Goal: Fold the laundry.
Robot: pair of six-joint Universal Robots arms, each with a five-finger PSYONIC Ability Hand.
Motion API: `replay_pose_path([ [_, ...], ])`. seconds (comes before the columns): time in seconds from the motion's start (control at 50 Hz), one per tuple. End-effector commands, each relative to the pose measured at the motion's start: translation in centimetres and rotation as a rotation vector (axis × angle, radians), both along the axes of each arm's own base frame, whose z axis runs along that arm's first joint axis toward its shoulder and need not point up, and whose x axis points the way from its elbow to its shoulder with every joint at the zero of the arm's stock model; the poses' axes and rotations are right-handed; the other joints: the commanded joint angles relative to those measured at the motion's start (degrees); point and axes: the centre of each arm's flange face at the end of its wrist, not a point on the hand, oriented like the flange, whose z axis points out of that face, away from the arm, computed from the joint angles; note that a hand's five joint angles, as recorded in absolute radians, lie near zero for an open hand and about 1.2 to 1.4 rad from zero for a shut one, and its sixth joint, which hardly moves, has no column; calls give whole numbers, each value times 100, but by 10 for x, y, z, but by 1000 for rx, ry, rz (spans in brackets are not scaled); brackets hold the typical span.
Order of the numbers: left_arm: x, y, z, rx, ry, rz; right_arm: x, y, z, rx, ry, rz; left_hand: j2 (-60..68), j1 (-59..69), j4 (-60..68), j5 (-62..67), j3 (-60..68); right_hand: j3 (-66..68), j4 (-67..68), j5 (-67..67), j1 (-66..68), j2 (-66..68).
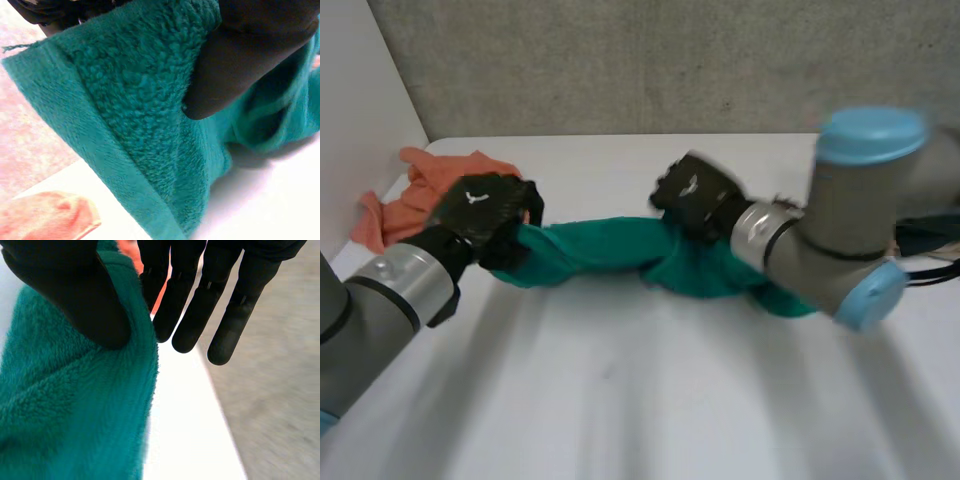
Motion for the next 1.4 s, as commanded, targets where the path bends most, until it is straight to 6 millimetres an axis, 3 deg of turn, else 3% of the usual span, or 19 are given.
replay_pose_path([
  [0.02,23,-15,24,-77,-26,88,-63,-25,59,-36,-119,-243,1152,1364,1128,1255,1153,1203,1160,1454,1679,1253],
  [0.14,38,-11,52,-127,-54,116,-113,-18,91,-13,-94,-385,1152,1364,1128,1255,1153,1203,1160,1454,1679,1253],
  [0.3,37,17,77,-157,-134,43,-133,21,127,-30,-57,-429,1152,1364,1128,1255,1153,1203,1160,1454,1679,1253],
  [0.36,39,19,80,-172,-160,57,-143,27,132,-51,-33,-481,1152,1364,1128,1255,1153,1203,1160,1454,1679,1253],
  [0.46,43,15,77,-185,-259,84,-151,23,115,-65,112,-524,1152,1364,1128,1255,1153,1203,1160,1454,1679,1253],
  [0.58,27,5,41,-61,-395,-12,-150,3,67,-2,335,-527,1152,1364,1128,1255,1153,1203,1160,1454,1679,1253],
  [0.66,15,-21,16,-6,-461,-42,-138,-20,37,42,390,-520,1152,1364,1128,1255,1153,1203,1160,1454,1679,1253],
  [0.72,7,-53,10,-20,-474,-26,-125,-44,32,1,359,-540,1152,1364,1128,1255,1153,1203,1160,1454,1679,1253],
  [0.8,-3,-96,37,-179,-433,35,-110,-84,55,-160,188,-591,1152,1364,1128,1255,1153,1203,1160,1454,1679,1253],
  [0.82,-6,-114,56,-279,-392,82,-104,-100,75,-264,73,-612,1152,1364,1128,1255,1153,1203,1160,1454,1679,1253],
  [0.86,-7,-129,78,-378,-331,135,-101,-113,98,-375,-59,-626,1152,1364,1128,1255,1153,1203,1160,1454,1679,1253],
  [0.88,-6,-135,88,-424,-296,164,-100,-121,120,-481,-187,-631,1152,1364,1128,1255,1153,1203,1160,1454,1679,1253],
  [0.9,-4,-144,109,-513,-219,222,-100,-124,130,-533,-250,-630,1152,1364,1128,1255,1153,1203,1160,1454,1679,1253],
  [0.96,4,-154,133,-623,-94,295,-102,-126,164,-727,-471,-584,1152,1364,1128,1255,1153,1203,1160,1454,1679,1253],
  [1.02,13,-160,150,-730,45,340,-104,-124,175,-829,-581,-529,1152,1364,1128,1255,1153,1203,1160,1454,1679,1253],
  [1.1,17,-161,141,-700,94,319,-103,-124,161,-831,-588,-481,1152,1364,1128,1255,1153,1203,1160,1454,1679,1253],
  [1.18,13,-155,110,-587,49,256,-102,-125,128,-675,-511,-475,1152,1364,1128,1255,1153,1203,1160,1454,1679,1253],
  [1.32,6,-134,41,-375,-30,154,-98,-114,47,-315,-338,-488,1152,1364,1128,1255,1153,1203,1160,1454,1679,1253],
  [1.4,8,-119,-13,-226,-125,129,-101,-107,-5,-151,-212,-510,1152,1364,1128,1255,1153,1203,1160,1454,1679,1253],
])
